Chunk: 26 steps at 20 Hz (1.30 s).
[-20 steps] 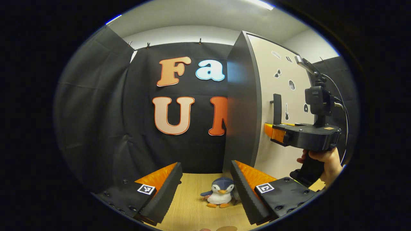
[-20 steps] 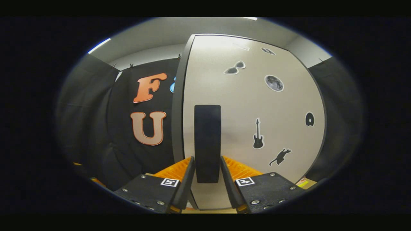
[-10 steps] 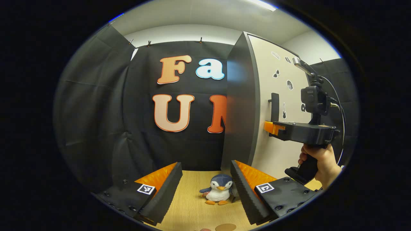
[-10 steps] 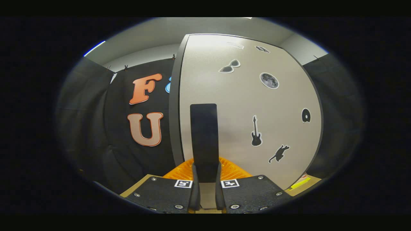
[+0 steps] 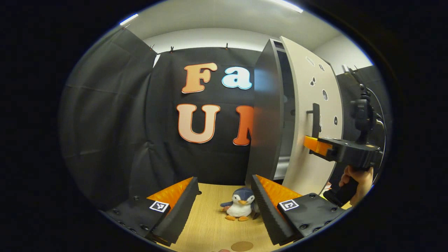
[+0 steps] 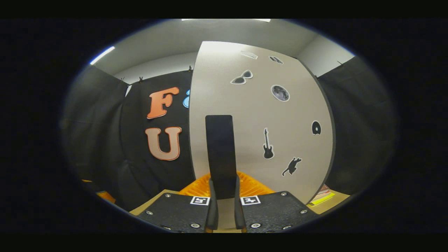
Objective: Open the cabinet door with the right hand, grasp the bottle in the cabinet with the left hand and place it on the coaster, then close the cabinet door with the right hand.
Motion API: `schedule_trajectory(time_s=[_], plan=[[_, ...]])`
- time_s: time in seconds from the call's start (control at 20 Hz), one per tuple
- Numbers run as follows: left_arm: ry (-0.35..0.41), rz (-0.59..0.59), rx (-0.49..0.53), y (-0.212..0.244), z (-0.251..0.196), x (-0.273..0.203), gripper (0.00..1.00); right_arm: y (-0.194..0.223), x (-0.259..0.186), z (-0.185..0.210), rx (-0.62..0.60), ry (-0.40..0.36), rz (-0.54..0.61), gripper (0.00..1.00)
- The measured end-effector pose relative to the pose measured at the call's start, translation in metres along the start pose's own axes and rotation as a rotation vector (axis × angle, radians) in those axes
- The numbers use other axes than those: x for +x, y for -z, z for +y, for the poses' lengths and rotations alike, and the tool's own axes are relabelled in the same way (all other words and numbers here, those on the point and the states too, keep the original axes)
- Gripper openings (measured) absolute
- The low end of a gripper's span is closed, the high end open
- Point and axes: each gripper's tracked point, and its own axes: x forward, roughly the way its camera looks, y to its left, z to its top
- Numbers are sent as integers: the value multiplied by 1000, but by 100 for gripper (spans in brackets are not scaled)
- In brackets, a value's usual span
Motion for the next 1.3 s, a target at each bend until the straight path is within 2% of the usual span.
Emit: schedule_trajectory(time_s=[0.15,0.25,0.5,0.55,0.6,0.75,0.8,0.9,1.0,1.05,1.1,1.2,1.3], plan=[[-24,-16,21,-2,-10,-21,98,-7,-22,-3,5,-41,18,15],[-33,-30,23,-7,-15,-21,98,-10,-31,-7,3,-71,25,18],[-28,-41,47,-12,-37,-19,98,-10,-48,-20,23,-127,25,15],[-23,-44,46,-12,-42,-18,98,-10,-51,-22,24,-137,26,20],[-20,-45,45,-12,-47,-18,97,-10,-55,-25,27,-146,27,15],[-6,-48,42,-13,-62,-16,97,-11,-64,-33,33,-172,29,20],[-1,-54,45,-15,-67,-15,97,-11,-67,-37,45,-178,33,15],[10,-67,54,-19,-78,-13,98,-12,-73,-44,65,-196,42,20],[29,-76,65,-22,-91,-12,97,-12,-78,-51,71,-221,50,20],[38,-82,68,-23,-98,-13,98,-11,-80,-56,86,-225,57,18],[44,-86,67,-24,-104,-12,98,-14,-82,-65,74,-203,48,20],[58,-87,49,-22,-115,-11,99,-16,-87,-76,-20,-171,31,14],[79,-79,36,-19,-130,-12,98,-16,-89,-86,-78,-125,35,17]])
